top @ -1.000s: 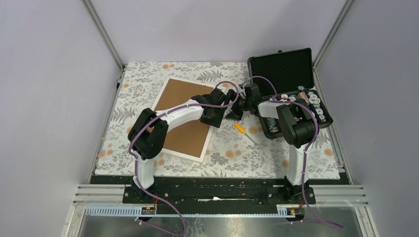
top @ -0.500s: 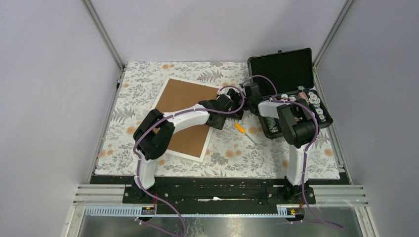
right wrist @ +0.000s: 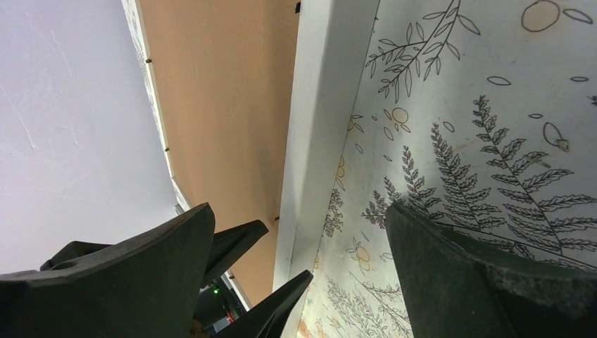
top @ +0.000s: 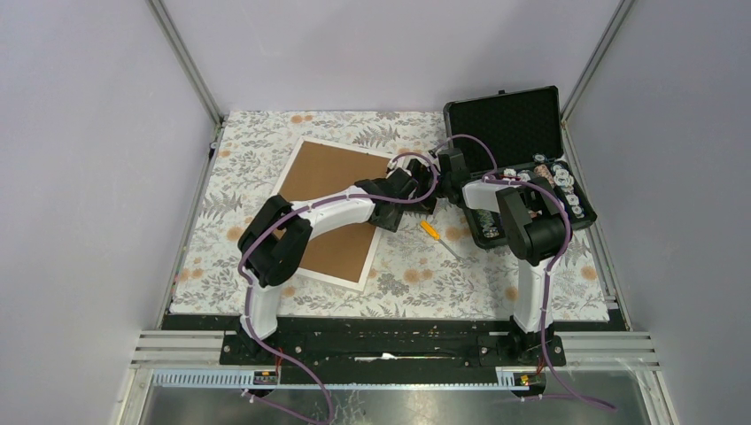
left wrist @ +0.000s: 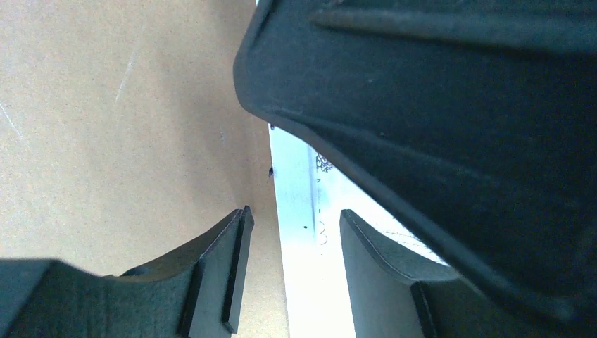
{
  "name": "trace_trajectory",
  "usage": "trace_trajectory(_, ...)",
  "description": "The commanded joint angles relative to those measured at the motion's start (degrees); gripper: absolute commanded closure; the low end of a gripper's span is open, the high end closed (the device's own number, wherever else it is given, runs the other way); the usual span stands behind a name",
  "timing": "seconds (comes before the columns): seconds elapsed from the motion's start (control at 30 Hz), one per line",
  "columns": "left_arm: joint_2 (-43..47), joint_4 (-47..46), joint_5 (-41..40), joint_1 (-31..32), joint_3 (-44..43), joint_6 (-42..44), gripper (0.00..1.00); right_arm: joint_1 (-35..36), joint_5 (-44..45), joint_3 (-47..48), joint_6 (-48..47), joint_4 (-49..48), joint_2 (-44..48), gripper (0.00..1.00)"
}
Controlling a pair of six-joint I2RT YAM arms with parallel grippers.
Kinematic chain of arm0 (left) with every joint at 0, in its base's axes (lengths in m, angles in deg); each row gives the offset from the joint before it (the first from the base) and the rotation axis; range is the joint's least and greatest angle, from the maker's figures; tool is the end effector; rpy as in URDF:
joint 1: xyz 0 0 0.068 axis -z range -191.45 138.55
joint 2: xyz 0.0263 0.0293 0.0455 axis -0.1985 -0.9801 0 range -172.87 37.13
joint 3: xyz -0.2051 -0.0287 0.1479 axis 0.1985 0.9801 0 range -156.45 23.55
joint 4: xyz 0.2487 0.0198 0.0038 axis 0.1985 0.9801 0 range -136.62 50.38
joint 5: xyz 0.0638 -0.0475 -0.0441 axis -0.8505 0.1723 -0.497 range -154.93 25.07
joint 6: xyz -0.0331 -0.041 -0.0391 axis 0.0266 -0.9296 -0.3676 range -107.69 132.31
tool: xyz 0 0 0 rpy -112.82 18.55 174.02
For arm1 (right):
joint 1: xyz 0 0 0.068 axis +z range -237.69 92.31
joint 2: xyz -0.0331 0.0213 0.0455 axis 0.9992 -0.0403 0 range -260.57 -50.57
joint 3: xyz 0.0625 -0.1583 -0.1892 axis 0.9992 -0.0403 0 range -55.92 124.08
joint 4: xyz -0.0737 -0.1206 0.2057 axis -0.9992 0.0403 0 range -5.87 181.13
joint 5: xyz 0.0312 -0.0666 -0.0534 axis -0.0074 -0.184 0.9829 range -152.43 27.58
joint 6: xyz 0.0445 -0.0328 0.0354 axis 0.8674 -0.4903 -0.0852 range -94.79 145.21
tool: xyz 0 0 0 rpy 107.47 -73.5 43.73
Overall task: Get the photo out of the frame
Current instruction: Turn over the photo frame at the center of the board.
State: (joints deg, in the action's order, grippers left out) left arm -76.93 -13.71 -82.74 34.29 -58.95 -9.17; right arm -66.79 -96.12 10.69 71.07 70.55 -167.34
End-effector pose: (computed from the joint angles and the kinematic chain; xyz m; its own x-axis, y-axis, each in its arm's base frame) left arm 0.2920 -0.2771 0.1557 -0.8019 0.3236 -0.5022 0.3184 0.9428 0.0991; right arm 0.3813 0.1763 0.1225 -0.8994 0.2957 -0.3219 -0.0968 0.5833 0.8065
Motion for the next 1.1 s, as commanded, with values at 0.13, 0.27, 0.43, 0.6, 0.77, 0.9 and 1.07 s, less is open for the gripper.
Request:
trace_trajectory(0.13, -2.9, 2.1, 1.2, 0.9, -1.0, -0.3, 0.45, 0.3, 2.0, -0.4, -2.6, 3.5, -0.2, 0.0)
trace_trajectory(0.27, -4.3, 2.1, 2.7, 1.9, -1.1, -1.0, 0.52, 0.3, 2.0, -0.3, -2.7, 3.5, -0.5, 0.0)
trace_trajectory(0.43, -6.1, 2.4, 4.5, 2.4, -0.2, -2.5, 0.53, 0.3, 1.7, 0.0, -2.6, 3.5, -1.0, 0.0)
trace_trajectory(0.6, -8.1, 2.4, 5.3, 2.0, 0.5, -2.8, 0.64, 0.3, 1.0, 0.2, -2.1, 3.1, -1.8, 0.0)
trace_trajectory(0.77, -7.9, 4.2, 6.0, 0.7, -2.2, -1.9, 0.96, 0.3, -0.3, 0.0, -1.4, 1.9, -2.4, 0.01)
trace_trajectory(0.9, -6.4, 5.9, 6.1, -0.2, -5.1, -1.7, 1.0, 0.3, -1.4, -0.6, -1.0, 1.1, -2.6, 0.01)
trace_trajectory(1.07, -3.0, 7.3, 6.8, -1.0, -8.1, -1.2, 1.0, 0.3, -3.6, -0.9, -0.8, 0.5, -3.0, 0.01)
